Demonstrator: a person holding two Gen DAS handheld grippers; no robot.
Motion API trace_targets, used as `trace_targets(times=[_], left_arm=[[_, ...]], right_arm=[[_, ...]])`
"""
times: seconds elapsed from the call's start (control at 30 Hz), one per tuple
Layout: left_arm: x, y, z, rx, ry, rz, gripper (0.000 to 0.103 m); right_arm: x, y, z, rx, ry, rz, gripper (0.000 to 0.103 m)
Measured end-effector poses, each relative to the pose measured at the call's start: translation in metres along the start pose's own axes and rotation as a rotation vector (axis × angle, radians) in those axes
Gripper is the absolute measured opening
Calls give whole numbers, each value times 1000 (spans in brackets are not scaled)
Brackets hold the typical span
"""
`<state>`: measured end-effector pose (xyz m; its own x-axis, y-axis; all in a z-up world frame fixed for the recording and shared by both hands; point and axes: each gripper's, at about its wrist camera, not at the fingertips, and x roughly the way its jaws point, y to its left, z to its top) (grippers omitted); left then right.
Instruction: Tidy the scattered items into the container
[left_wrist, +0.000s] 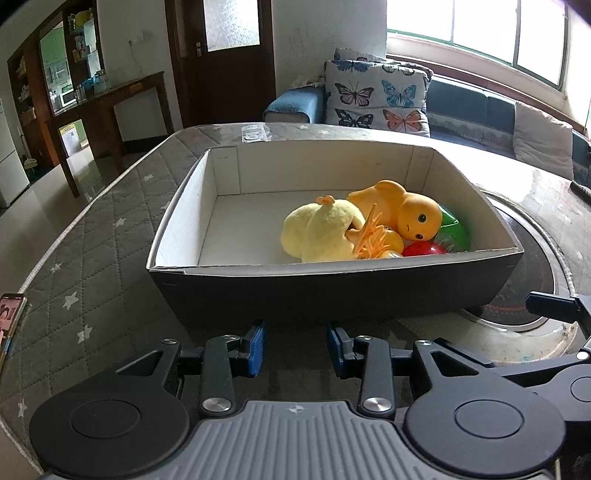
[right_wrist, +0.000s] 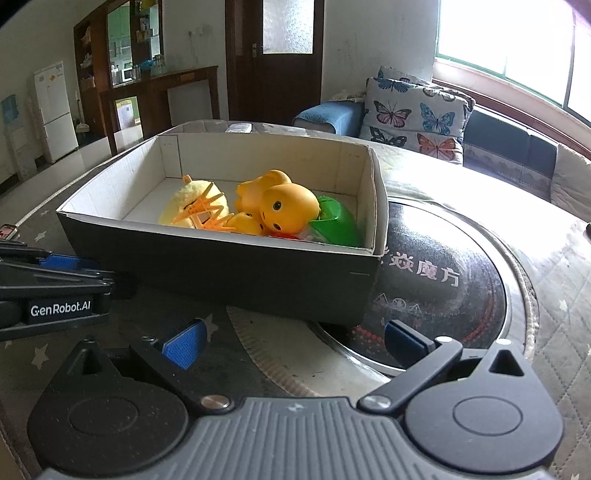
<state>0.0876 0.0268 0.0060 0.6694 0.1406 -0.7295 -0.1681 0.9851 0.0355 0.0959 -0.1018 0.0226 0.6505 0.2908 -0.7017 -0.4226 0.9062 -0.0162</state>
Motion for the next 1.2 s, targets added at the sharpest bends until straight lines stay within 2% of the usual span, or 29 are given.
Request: trace_targets(times=[0.57,1.2], left_arm=[[17,1,5,-2,43,-6,38],[22,-5,8,7,54,-16,38]], right_arm=[[17,-6,5,6,34,2,103],[20,-9,6,7,46,10,103]])
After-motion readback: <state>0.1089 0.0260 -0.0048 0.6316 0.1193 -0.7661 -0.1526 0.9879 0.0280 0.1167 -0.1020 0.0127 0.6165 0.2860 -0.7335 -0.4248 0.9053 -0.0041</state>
